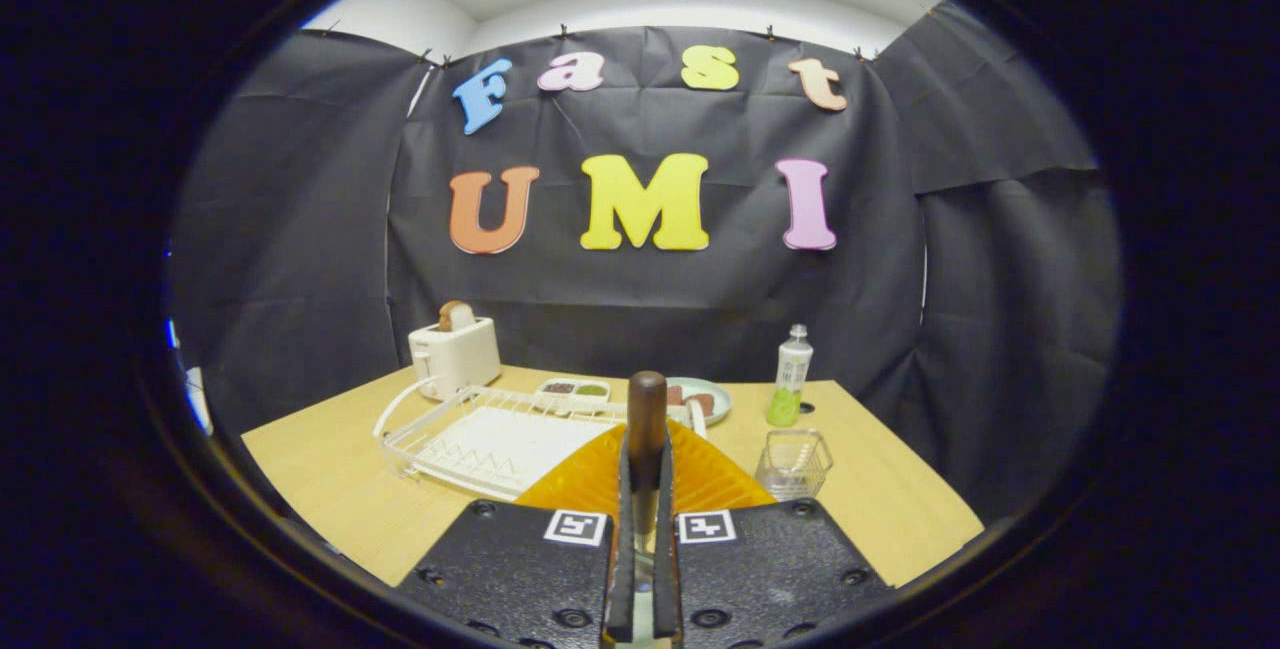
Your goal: Take the plate from the dish rack, then take the spoon from the basket and place it into the plate.
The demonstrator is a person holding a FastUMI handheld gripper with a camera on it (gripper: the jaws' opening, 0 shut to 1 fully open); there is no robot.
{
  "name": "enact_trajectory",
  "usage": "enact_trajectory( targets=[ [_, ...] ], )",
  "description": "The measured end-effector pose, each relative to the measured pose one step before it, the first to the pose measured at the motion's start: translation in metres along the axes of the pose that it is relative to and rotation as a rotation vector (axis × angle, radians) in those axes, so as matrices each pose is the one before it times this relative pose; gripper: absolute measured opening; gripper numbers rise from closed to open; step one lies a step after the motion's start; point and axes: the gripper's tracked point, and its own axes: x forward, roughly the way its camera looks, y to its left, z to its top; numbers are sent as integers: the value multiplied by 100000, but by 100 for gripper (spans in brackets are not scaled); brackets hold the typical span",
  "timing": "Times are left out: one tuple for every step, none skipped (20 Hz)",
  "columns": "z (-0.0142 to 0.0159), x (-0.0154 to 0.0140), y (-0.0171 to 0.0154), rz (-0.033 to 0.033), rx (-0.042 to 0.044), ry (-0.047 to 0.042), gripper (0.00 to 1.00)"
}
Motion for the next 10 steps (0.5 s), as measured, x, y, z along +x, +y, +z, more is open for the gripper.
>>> enact_trajectory(
  targets=[
    [-1193, -614, 643, -836, 1769, -196, 13],
    [-1234, -364, 591, -800, 1988, 411, 13],
    [-1120, -316, 423, -528, 1982, 439, 13],
    [-843, -201, 144, -782, 2690, 49, 13],
    [-861, -123, 139, -434, 3241, 191, 13],
    [-865, -41, 195, -41, 3099, 374, 13],
    [-893, 82, 213, -46, 2187, 692, 13],
    [-753, 86, 86, 116, 1031, 429, 13],
    [-971, 225, 268, 751, -378, 1568, 14],
    [-670, -39, 72, 398, -1152, 181, 14]
  ],
)
